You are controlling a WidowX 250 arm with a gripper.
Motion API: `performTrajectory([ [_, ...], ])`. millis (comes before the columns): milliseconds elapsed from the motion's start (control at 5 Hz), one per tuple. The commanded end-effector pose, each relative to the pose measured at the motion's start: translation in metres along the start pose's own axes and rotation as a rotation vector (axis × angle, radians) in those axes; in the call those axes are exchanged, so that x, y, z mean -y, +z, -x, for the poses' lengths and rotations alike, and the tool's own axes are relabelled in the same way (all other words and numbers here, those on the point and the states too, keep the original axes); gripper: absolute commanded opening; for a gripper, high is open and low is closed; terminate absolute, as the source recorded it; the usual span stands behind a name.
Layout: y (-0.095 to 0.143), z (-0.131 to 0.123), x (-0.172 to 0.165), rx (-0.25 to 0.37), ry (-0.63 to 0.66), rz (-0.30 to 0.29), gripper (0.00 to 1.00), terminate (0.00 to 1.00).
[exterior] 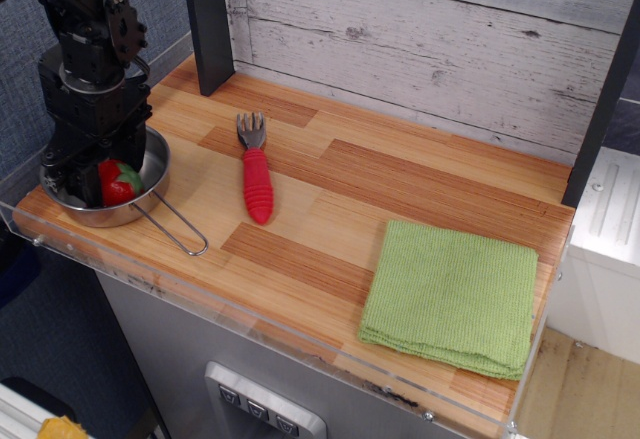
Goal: Place strawberry on green cloth.
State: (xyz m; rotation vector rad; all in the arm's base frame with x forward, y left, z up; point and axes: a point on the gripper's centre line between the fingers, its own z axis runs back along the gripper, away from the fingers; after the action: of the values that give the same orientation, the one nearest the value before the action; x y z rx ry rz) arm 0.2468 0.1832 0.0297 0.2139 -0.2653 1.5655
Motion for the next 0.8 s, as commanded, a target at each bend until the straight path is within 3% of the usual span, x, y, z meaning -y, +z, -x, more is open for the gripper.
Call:
performTrajectory([
  [0, 0.049, -0.01, -0.003, 0.057, 0.005, 0.103, 0.0, 0.0],
  [400, 0.105, -0.009, 0.006, 0.085, -0.014, 0.203, 0.0, 0.0],
  [600, 0.136, 0.01, 0.015, 0.099, -0.076, 0.256, 0.0, 0.0],
])
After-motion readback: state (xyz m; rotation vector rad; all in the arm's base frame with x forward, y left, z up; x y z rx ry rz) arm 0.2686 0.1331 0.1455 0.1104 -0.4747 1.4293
